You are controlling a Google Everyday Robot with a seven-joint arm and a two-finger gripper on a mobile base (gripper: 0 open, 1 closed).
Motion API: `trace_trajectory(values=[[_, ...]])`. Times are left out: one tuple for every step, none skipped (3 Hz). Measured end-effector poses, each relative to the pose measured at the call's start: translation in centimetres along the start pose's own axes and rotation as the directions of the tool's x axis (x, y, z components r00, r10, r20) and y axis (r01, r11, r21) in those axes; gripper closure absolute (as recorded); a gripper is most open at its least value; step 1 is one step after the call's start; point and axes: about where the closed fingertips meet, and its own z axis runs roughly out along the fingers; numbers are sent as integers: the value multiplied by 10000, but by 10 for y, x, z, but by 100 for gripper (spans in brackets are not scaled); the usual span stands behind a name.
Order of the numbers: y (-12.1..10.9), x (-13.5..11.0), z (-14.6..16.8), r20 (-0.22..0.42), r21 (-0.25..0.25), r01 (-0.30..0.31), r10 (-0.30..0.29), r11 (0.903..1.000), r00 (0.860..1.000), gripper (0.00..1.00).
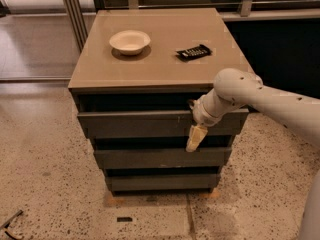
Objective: Open top drawer
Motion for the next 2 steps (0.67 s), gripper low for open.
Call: trace_trajectory(values=[[8,3,-1,111,-359,-259,263,9990,9996,0],[7,1,-4,111,-360,-259,263,9990,9996,0]])
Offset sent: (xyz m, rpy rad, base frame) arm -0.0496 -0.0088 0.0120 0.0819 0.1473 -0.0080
